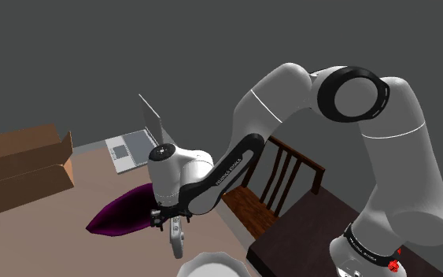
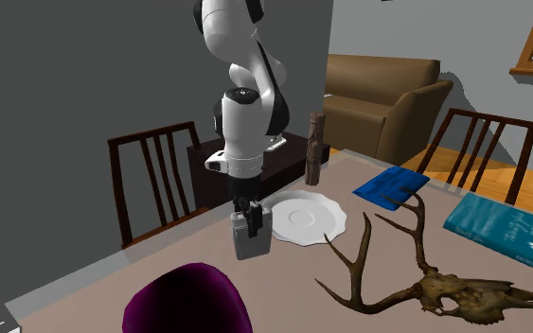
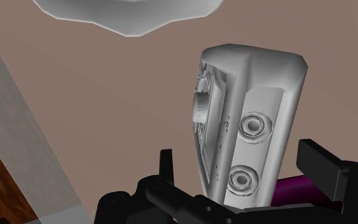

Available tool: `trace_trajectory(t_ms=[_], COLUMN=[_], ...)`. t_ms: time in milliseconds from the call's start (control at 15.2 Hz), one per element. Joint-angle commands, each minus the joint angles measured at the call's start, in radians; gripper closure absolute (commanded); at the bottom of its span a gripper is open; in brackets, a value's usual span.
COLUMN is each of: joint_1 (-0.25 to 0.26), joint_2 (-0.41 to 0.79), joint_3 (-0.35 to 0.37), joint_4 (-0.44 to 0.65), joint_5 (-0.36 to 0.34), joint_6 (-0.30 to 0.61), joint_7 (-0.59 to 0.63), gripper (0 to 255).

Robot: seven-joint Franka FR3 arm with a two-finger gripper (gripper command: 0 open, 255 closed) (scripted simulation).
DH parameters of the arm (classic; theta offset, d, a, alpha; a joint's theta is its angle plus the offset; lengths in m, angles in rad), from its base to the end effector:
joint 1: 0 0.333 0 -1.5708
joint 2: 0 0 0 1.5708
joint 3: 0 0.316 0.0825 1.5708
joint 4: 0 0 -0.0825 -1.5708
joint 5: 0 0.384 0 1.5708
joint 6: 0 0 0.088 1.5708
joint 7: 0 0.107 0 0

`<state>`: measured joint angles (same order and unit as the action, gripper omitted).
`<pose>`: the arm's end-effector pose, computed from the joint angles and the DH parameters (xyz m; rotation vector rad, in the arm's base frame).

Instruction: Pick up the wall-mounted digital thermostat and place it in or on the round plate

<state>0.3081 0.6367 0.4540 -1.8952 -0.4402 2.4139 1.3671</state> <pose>0.4624 0.4222 0.1898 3.0674 -0.5295 0.0096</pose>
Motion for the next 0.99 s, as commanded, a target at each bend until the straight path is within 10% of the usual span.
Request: trace_trajectory(t_ms=[0,66,924], joint_1=[0.0,0.0,-0.015], joint_2=[0.0,0.0,-0.04], joint_3=[0.0,0.0,0.02], joint_4=[0.0,0.0,-0.006], joint_5=[0.0,0.0,0.024], joint_6=[0.0,0.0,-0.033], joint_7=[0.0,0.0,-0.015], gripper=[0,255,255])
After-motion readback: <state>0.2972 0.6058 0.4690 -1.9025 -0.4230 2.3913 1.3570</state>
